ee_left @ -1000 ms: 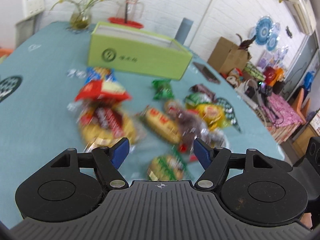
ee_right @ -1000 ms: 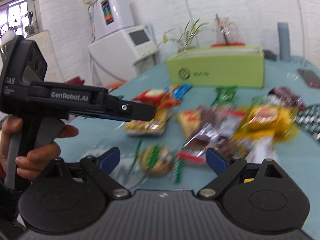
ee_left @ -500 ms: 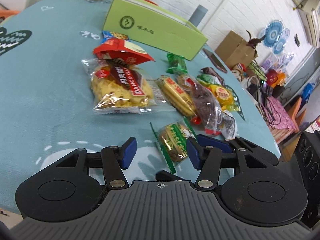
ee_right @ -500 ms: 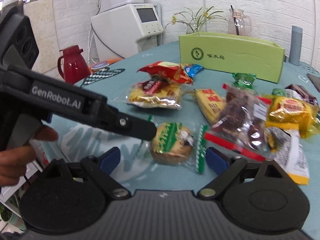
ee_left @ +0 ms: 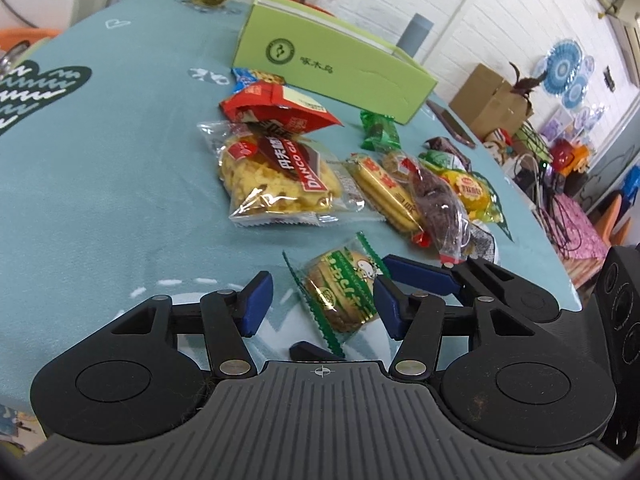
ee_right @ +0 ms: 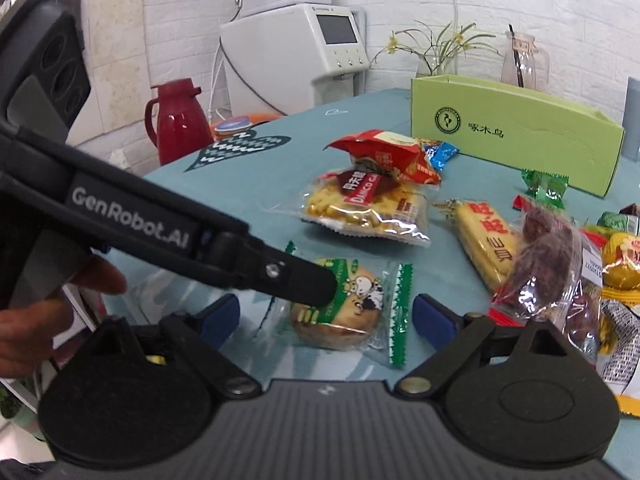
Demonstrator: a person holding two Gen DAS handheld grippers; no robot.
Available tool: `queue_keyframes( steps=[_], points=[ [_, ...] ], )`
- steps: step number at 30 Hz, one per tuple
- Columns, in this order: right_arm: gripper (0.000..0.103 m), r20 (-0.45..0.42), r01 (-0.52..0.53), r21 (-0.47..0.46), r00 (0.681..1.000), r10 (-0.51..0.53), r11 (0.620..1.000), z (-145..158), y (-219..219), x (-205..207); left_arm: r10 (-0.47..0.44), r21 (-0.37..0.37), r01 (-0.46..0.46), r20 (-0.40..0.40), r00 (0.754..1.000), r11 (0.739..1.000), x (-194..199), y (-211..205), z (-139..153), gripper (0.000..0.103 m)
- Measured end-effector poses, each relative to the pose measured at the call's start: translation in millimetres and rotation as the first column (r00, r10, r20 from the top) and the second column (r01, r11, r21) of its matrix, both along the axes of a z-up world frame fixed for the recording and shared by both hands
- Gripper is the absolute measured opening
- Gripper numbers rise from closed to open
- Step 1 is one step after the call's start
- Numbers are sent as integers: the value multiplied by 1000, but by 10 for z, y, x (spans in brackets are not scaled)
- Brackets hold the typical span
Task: Organize snacks
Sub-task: 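Grasp the round biscuit packet with green edges using both grippers, then carry the biscuit packet into the green box and release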
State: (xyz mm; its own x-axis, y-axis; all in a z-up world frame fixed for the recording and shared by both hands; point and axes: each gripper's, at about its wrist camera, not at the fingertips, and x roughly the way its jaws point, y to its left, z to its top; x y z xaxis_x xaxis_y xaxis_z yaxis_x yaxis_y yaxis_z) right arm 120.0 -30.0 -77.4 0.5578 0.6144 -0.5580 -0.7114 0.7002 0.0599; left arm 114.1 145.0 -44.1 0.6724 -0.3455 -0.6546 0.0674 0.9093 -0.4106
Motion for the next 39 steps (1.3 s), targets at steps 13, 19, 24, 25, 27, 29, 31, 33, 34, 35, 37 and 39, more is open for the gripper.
queue_keyframes(
  steps=[13,19,24,25,27,29,31,33,34,35,37,39],
  points=[
    [59,26,92,80,995,-94,993,115,-339,14,-27,13,27,-3,1000,1000,115,-327,163,3],
    [74,-16,140,108,990,-139,984,67,-509,89,-50,-4,50,-26,998,999,244,-433,114,0],
    [80,-38,147,105,989,-143,984,8,-555,93,-20,-7,20,-47,999,1000,254,-391,32,12],
    [80,-34,145,99,989,-142,984,10,-560,75,-18,-5,18,-45,999,1000,248,-386,33,17],
    [83,-27,142,89,990,-140,986,5,-559,38,-17,-4,17,-43,999,1000,241,-380,27,21],
    [85,-6,135,76,991,-135,988,-20,-522,10,-18,-6,18,-38,999,1000,234,-387,21,24],
    [81,33,130,43,991,-131,991,-41,-449,-15,-22,4,22,-31,999,1000,232,-417,18,21],
    [75,61,113,21,992,-115,993,-44,-384,-51,-28,21,28,-23,999,999,230,-449,22,14],
    [74,55,115,20,992,-116,993,-28,-376,-51,-33,12,33,-20,999,999,223,-448,34,6],
    [72,50,114,18,992,-115,993,-8,-374,-48,-26,27,26,-11,1000,999,208,-455,72,4],
    [72,50,113,49,992,-115,992,74,-409,-29,-21,23,20,12,1000,1000,183,-450,177,3],
    [72,85,117,70,989,-123,991,219,-445,-25,-24,12,24,55,998,1000,182,-442,328,2]
  ],
)
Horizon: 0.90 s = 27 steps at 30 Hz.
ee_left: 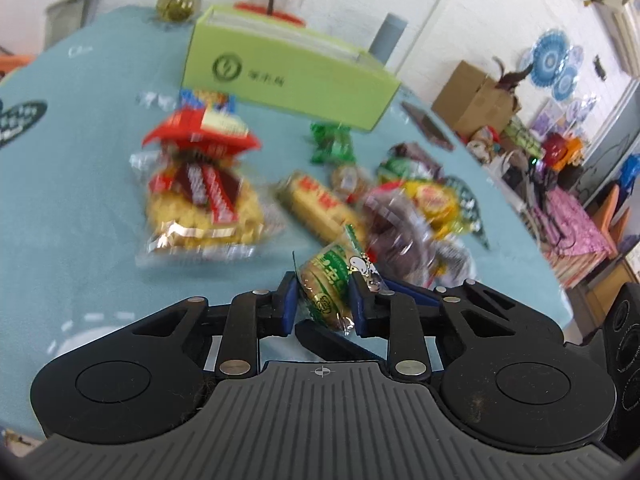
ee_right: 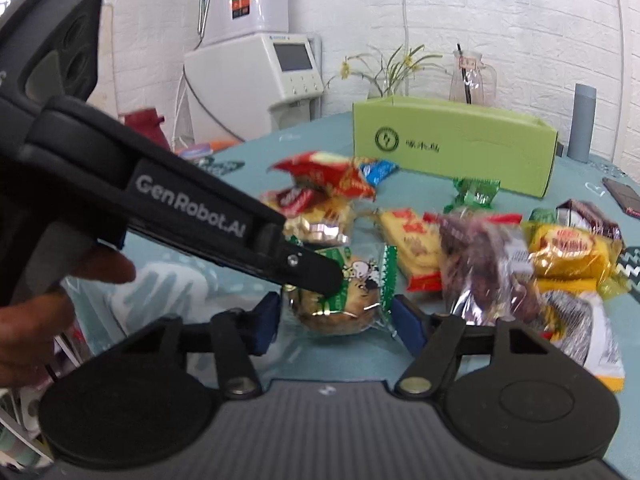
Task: Organize snacks
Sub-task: 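Carry the biscuit packet into the green box and release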
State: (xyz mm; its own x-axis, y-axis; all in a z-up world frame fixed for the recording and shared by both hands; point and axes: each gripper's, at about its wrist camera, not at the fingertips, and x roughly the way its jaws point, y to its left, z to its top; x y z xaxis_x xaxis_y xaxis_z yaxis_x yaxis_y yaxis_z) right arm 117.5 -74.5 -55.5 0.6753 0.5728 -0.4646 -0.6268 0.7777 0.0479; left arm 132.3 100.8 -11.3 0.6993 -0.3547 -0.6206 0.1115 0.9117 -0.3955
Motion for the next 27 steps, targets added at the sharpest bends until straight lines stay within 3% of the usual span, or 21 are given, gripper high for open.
queue_keyframes(
  steps=[4,7,11,16,20,24,27],
  points=[
    [72,70,8,29,998,-10,1000,288,-35,158,-9,13,8,93,996,1000,106,-31,336,3],
    [72,112,-3,9,994,2,1000,471,36,485,-3,33,-1,141,990,999,416,-14,537,3],
    [72,163,-24,-33,986,29,999,758,240,1212,23,25,-28,193,981,999,1078,133,772,3],
    [72,157,-48,-65,986,57,997,971,609,2264,59,39,-69,222,973,997,2067,366,975,3],
    [72,93,-79,-74,992,86,994,889,869,2939,85,76,-101,194,977,992,2686,521,911,3],
    [72,45,-102,-88,993,107,991,708,1047,3318,91,93,-106,154,984,990,3033,666,724,4],
    [78,9,-123,-87,992,124,989,607,1095,3422,94,103,-109,139,986,989,3130,733,610,20]
  ],
)
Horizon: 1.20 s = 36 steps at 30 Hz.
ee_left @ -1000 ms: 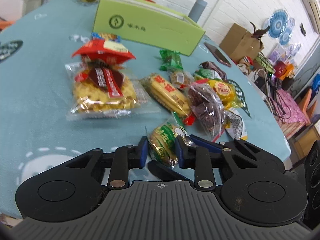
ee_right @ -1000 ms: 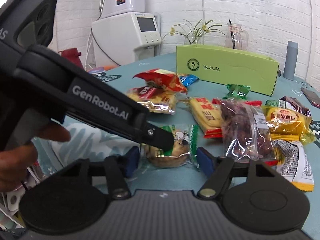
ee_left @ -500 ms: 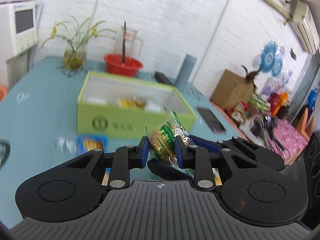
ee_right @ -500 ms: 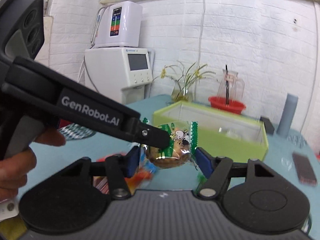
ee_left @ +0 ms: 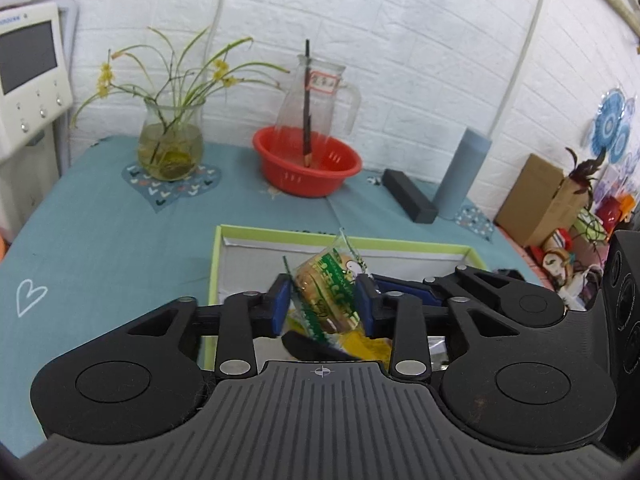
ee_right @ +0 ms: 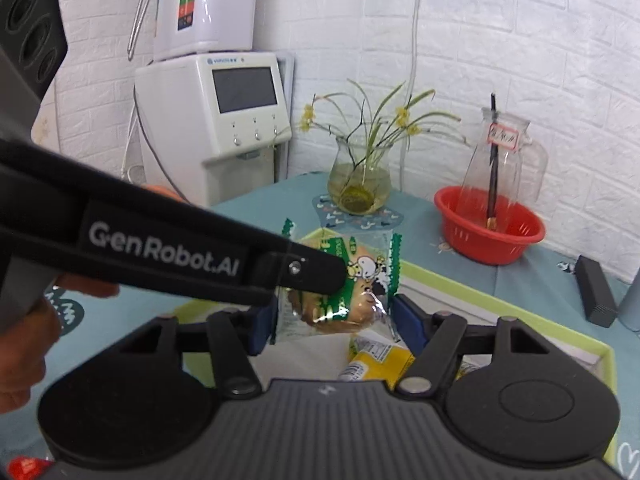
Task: Organize snacks
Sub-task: 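Carry the biscuit packet into the green box and release, then grasp the Danco Galette bag with both grippers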
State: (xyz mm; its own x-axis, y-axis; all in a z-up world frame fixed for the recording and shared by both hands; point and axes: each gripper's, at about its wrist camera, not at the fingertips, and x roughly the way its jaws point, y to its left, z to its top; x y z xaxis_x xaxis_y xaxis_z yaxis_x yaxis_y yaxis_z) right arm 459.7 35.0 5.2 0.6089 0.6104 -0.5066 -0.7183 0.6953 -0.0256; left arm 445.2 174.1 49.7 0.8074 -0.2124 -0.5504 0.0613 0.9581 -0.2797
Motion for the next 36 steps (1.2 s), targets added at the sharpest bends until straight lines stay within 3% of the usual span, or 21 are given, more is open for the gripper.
queue_keyframes(
  steps=[3,6,10,13,15,20,26,32,36],
  points=[
    [77,21,1,0,1000,-1,1000,63,-31,-66,3,-22,-2,19,1000,1000,-66,44,48,22],
    [82,81,16,46,996,-19,999,356,-206,-292,4,-35,-2,68,998,999,-295,60,257,25],
    [90,181,39,117,982,-60,992,729,-530,-821,-6,-29,10,145,989,1000,-791,9,553,33],
    [93,190,36,165,979,-68,986,785,-761,-1253,-13,-23,17,166,986,1000,-1188,-35,606,38],
    [93,172,45,181,982,-77,982,694,-869,-1520,-9,-22,12,160,987,1000,-1435,-41,532,41],
    [93,18,56,192,998,-61,980,151,-953,-2050,29,-50,-26,59,998,998,-1934,26,78,42],
    [93,-168,43,247,986,0,968,-370,-816,-2506,85,-128,-92,-59,995,987,-2309,199,-456,42],
    [93,-153,4,196,988,26,981,-473,-525,-2688,113,-223,-136,-113,987,965,-2608,400,-700,42],
    [93,-180,24,155,984,4,988,-593,-454,-2561,73,-251,-111,-154,985,962,-2655,408,-807,42]
  ],
)
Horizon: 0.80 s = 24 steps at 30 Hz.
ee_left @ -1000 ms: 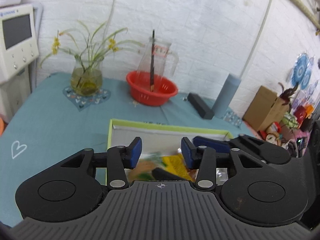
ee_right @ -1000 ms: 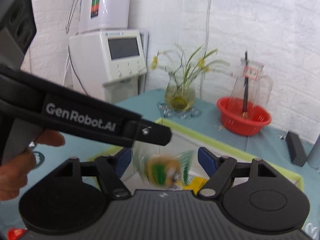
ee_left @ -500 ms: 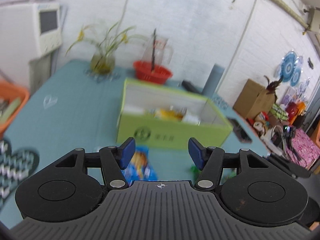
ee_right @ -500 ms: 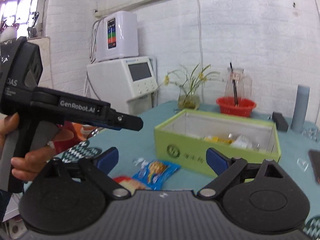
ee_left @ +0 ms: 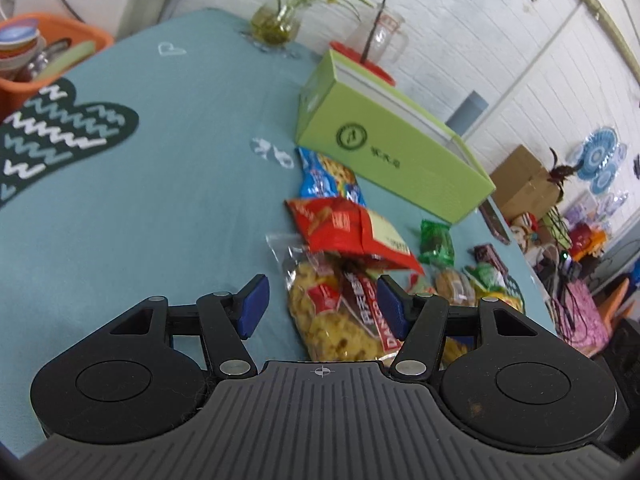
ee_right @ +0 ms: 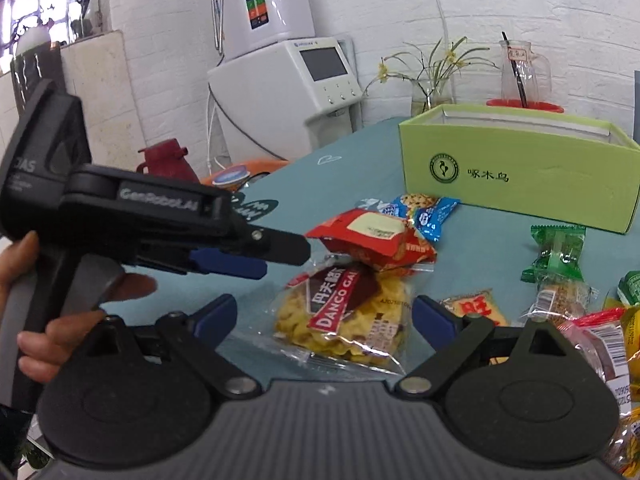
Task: Organize snacks
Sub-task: 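Grasp the Danco Galette bag with both grippers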
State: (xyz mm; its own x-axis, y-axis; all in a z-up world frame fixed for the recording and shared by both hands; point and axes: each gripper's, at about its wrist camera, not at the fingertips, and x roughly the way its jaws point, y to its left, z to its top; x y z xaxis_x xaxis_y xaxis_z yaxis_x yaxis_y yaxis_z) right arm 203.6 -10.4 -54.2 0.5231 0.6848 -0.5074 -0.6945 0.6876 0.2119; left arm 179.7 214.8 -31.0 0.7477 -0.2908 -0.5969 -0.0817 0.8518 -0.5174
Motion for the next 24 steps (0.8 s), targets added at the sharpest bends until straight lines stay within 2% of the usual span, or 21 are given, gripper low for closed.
queue_keyframes(
  steps=[2,5,8,10,14,18,20,24],
  points=[
    [93,-32,5,-11,999,-5,1000,-85,41,65,-13,9,13,-12,1000,1000,45,-43,-33,42],
    [93,-51,-13,-13,999,12,1000,-117,71,50,-62,8,62,-40,997,998,131,-154,-88,31],
    [94,-62,-21,-9,998,20,1000,-89,45,-16,-65,79,67,-36,997,995,93,-272,-83,27],
    [94,-77,-27,-5,997,27,1000,-98,5,-88,-69,86,72,-44,997,994,19,-305,-79,26],
    [94,-84,-51,8,995,51,999,-85,-106,-274,-86,86,90,-46,995,992,-207,-370,-81,34],
    [93,-67,-20,-5,998,19,1000,-83,-219,-314,-37,97,41,-47,998,994,-312,-314,-63,51],
    [93,-66,-9,-11,998,9,1000,-92,-248,-290,-9,86,14,-54,998,996,-322,-277,-62,53],
    [93,-72,-32,-21,997,30,999,-106,-189,-238,-30,50,34,-60,998,998,-330,-306,-95,51]
  ],
)
